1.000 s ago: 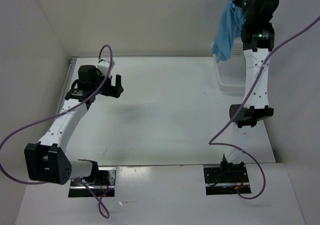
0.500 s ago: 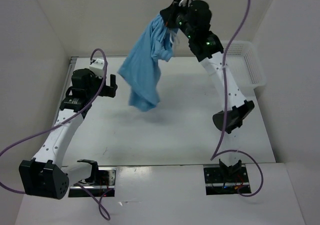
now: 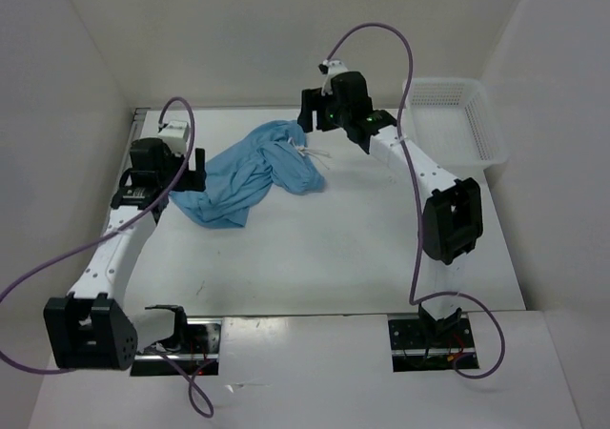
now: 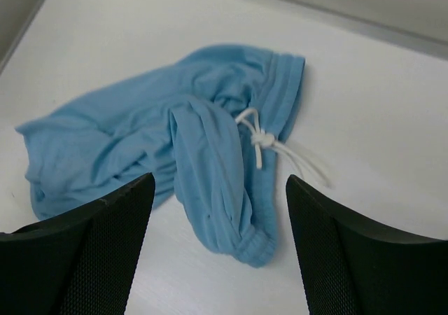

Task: Fold and stack the shorts
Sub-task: Move the shorts to the center of the board

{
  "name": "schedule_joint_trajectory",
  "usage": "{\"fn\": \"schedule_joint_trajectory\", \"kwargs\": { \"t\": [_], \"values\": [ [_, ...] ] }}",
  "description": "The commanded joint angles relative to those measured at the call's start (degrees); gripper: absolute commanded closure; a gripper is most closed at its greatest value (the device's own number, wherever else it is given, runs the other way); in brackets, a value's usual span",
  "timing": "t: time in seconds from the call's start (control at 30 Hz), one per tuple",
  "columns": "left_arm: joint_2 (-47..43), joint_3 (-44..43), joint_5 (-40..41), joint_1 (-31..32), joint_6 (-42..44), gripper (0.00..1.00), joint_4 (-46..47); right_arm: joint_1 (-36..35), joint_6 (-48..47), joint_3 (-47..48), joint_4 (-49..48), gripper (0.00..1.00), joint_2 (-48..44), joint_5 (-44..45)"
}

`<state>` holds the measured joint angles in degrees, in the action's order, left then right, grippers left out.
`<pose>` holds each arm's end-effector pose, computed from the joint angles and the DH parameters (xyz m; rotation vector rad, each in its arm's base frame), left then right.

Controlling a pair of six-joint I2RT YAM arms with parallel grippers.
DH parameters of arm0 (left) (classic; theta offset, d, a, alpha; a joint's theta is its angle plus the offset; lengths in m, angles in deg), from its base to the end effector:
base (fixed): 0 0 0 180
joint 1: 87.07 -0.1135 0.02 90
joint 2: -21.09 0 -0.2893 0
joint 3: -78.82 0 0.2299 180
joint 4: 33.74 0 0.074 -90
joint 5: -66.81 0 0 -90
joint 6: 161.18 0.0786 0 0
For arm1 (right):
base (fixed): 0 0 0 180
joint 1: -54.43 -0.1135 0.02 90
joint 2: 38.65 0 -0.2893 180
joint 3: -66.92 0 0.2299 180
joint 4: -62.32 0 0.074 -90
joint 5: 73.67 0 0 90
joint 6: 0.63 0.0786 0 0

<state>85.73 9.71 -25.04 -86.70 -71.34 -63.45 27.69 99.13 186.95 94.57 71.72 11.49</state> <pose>0.2633 -0.0042 0.3278 0.0243 2.0111 -0.0384 0.4328 0.2255 0.3648 -0.3504 1.9664 0.4972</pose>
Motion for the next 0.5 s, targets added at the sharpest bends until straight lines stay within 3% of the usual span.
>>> {"fn": "schedule_joint_trajectory", "kwargs": {
  "t": [0.0, 0.2, 0.33, 0.47],
  "values": [
    [7.8, -2.7, -1.1, -3.7, 0.2, 0.04, -0.6, -0.4, -3.3, -7.2, -6.6, 0.20, -2.0, -3.2],
    [25.1, -17.6, -9.1, -3.1, 0.2, 0.02, -10.3, -0.9, -4.0, -11.6, -6.6, 0.20, 4.1, -3.2],
    [37.8, -21.4, -10.1, -1.2, 0.2, 0.03, -11.8, -2.2, -8.2, -16.5, -8.4, 0.17, 5.4, -5.4],
    [42.6, -22.0, -8.1, -0.1, 0.2, 0.06, -8.8, -2.8, -8.7, -17.2, -9.0, 0.17, 6.7, -6.0]
  ]
}}
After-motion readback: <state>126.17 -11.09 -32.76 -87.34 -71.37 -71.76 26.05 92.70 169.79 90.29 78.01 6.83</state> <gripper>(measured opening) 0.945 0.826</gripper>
